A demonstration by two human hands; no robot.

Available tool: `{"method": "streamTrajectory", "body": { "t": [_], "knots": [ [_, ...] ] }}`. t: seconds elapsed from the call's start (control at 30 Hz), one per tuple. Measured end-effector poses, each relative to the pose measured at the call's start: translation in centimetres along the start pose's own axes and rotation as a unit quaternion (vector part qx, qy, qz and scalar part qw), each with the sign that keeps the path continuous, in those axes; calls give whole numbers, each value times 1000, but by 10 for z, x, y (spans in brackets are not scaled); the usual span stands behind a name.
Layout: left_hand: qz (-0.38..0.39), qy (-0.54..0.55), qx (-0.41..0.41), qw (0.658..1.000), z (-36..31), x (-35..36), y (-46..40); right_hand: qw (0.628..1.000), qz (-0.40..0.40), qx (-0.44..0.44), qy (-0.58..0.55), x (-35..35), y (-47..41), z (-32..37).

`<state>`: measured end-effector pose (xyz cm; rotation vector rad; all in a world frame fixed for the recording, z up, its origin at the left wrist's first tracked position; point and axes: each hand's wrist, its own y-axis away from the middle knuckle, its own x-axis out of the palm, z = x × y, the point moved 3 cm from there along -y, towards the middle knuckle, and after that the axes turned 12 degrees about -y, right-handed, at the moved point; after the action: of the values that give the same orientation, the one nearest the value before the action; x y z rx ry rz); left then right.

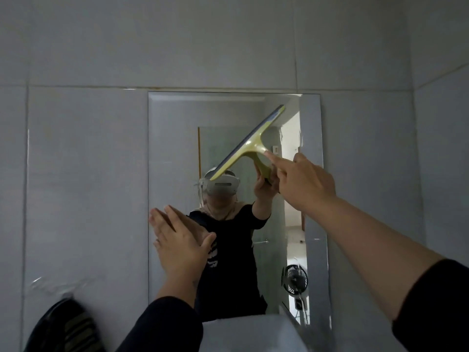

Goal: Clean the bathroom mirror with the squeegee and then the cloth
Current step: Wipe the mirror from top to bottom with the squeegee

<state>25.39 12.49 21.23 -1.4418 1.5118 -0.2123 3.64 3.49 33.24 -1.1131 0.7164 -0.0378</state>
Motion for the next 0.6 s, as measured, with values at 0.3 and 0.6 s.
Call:
{"method": "streamTrajectory", "body": {
  "t": [0.3, 0.6],
  "knots": [
    [-5, -9, 2, 1000, 4, 6, -2, 994, -8, 100, -42, -6, 23, -48],
    [-5, -15, -6, 1000, 4, 8, -1, 968, -27, 165, -186, 39, 65, -19]
  ]
}}
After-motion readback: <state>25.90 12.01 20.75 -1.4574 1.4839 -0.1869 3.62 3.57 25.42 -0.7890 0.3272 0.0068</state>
